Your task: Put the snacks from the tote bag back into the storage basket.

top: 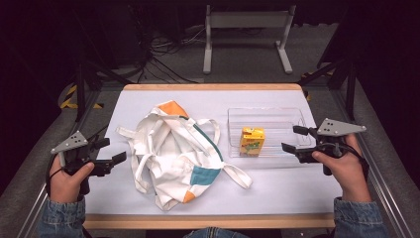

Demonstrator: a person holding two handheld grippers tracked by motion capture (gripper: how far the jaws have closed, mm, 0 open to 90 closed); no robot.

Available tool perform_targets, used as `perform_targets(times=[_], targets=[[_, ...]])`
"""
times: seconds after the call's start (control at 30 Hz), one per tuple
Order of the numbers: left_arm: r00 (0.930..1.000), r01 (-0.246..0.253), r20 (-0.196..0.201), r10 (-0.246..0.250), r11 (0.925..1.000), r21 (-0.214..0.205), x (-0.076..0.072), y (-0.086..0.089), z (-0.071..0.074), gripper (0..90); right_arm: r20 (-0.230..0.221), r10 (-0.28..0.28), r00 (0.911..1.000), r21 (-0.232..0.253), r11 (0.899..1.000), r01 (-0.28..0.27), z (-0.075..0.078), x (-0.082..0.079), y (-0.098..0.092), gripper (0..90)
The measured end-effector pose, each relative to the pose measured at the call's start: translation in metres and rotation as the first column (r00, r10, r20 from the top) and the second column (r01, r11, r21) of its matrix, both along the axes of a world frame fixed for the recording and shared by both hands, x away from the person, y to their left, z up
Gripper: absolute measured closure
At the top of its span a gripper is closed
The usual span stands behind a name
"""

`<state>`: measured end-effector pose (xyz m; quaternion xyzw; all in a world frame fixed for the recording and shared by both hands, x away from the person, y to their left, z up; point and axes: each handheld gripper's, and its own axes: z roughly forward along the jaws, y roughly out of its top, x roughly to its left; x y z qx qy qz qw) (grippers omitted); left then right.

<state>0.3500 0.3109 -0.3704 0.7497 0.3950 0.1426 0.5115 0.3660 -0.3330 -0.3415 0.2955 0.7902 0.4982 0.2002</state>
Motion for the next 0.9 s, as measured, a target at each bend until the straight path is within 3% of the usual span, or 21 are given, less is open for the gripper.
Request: perform_targets(times=[0.2, 0.33, 0.63, 0.9], targets=[[0.9998, -0.013, -0.012, 0.013, 0.9999, -0.001, -0.001, 0.005, -0.005, 9.4, -0.001, -0.041, 0.9992, 0.006, 0.999, 0.041, -0.011, -0.004, -0.002, 22.9], [0.9997, 0.012, -0.022, -0.012, 0.9996, -0.025, -0.001, 0.005, -0.007, 9.0, 0.002, -0.076, 0.9971, -0.003, 0.997, 0.076, -0.020, -0.013, -0.005, 22.5], [0.9993, 0.004, -0.036, -0.005, 0.9999, -0.013, 0.001, 0.008, -0.011, 8.5, -0.062, -0.119, 0.9909, -0.053, 0.992, 0.116, -0.039, -0.018, -0.011, 21.9], [0.9990, -0.006, -0.045, 0.006, 0.9999, -0.012, 0.003, 0.010, -0.014, 8.5, -0.124, -0.170, 0.9776, -0.079, 0.984, 0.161, -0.051, -0.013, -0.015, 20.8]])
